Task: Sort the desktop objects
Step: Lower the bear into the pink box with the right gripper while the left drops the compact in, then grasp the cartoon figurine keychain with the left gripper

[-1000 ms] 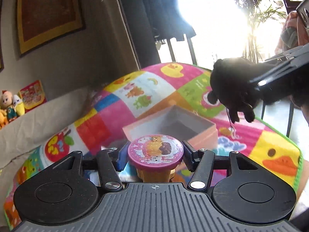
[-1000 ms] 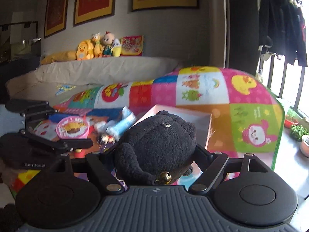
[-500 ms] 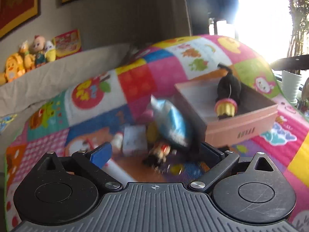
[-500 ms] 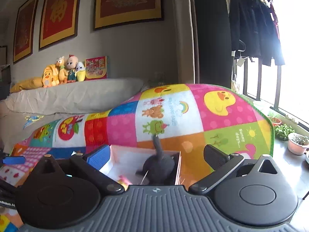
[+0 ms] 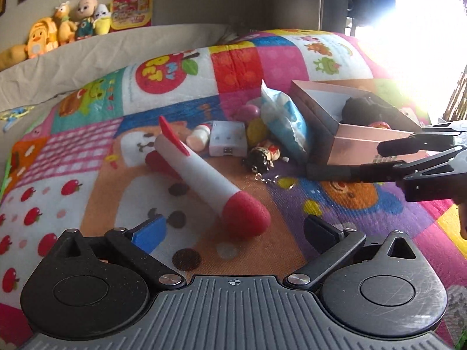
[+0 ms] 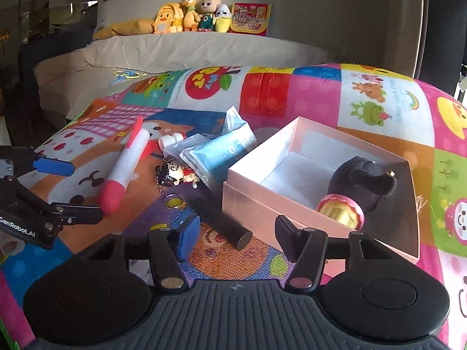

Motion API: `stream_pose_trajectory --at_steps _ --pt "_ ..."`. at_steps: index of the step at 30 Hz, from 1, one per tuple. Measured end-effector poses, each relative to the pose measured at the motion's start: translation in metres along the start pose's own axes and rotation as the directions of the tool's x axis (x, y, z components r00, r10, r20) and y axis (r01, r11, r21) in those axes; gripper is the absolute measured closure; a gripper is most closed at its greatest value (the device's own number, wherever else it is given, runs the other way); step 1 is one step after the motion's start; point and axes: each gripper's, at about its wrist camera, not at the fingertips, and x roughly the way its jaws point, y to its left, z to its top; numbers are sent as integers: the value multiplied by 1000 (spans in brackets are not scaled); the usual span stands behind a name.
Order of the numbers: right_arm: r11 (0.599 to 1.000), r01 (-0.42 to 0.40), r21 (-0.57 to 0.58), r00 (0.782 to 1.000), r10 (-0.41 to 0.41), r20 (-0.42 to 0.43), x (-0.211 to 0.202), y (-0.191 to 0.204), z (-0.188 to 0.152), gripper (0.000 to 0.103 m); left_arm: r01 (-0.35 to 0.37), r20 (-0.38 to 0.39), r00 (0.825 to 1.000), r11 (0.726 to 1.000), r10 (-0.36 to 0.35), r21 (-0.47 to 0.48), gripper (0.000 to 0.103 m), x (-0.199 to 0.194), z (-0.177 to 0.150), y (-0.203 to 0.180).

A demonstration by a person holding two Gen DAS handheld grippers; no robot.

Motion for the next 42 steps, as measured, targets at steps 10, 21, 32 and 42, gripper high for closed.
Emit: stream_pose_trajectory --at_steps 10,21,32,42 --pt "996 -15 -83 996 8 -87 45 18 -1 61 8 -2 1000 999 -8 -33 0 -5 -3 8" --pt "958 197 -207 975 -213 -59 -5 7 -40 73 25 -18 1000 999 -26 -32 0 -2 -4 1" --pt "951 156 266 988 -145 -62 -8 -26 -40 19 15 8 1000 999 -16 47 0 11 7 -25" --pt "939 139 315 990 -139 -21 -7 -26 -47 2 -3 59 998 999 0 43 0 18 32 -20"
